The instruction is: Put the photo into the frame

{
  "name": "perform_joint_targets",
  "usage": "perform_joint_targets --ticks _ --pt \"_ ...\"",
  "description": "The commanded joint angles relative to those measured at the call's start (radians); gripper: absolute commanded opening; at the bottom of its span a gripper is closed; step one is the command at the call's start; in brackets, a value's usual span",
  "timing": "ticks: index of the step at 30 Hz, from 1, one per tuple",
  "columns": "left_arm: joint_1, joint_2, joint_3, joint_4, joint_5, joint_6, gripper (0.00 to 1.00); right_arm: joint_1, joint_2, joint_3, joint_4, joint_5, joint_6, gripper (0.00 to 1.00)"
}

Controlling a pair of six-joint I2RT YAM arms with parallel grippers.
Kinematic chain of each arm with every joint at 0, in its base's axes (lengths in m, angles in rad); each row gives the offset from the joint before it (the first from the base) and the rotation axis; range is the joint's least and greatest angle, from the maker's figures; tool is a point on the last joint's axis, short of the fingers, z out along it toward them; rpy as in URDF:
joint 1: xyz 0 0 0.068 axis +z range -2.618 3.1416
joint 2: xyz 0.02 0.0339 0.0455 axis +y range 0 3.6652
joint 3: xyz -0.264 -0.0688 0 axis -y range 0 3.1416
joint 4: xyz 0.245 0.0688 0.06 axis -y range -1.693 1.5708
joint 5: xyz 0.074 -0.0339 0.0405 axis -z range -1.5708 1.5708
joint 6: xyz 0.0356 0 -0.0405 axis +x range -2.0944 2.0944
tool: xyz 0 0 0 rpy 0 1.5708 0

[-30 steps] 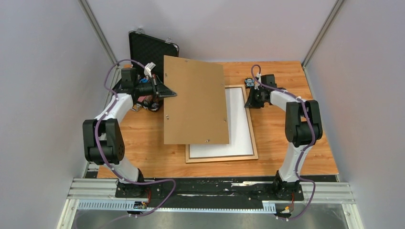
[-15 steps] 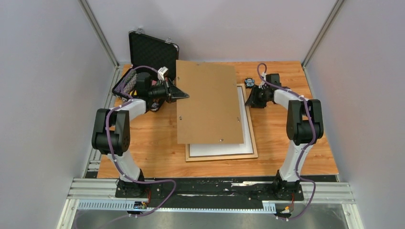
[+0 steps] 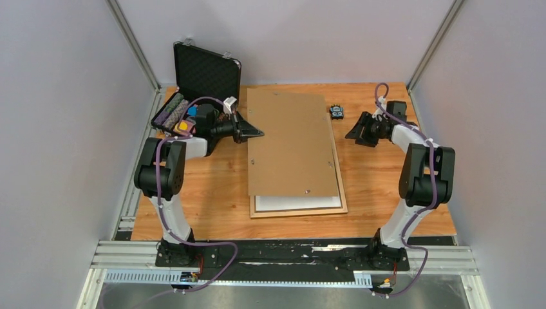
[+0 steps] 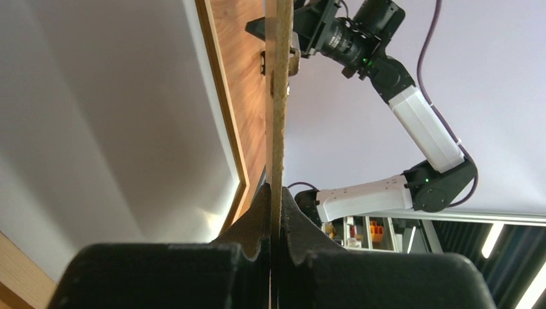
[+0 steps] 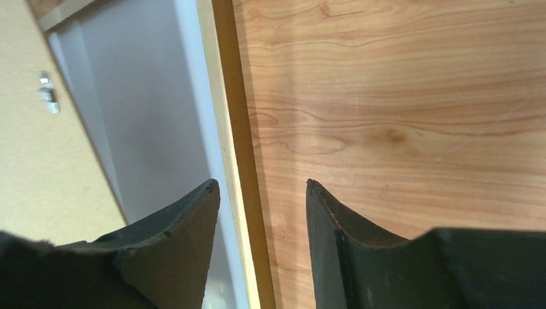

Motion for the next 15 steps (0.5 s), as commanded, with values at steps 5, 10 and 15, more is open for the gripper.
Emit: perform_joint_targets --ticks 5,10,15 --pt "-0.018 0.030 -0.014 0.109 0.000 -0.038 0.00 -0.053 -0.129 -0.062 0.017 -0.109 -0.059 0.51" --pt "-0.025 0.041 -0.026 0.109 -0.006 -0.035 0.00 -0.066 -0.171 -0.103 0.026 -0.124 -0.077 0.50" --pt "-0.036 0.043 -0.031 0.105 -0.018 -0.027 0.00 -0.094 -0.183 -0.121 0.035 -0.153 -0.074 0.49"
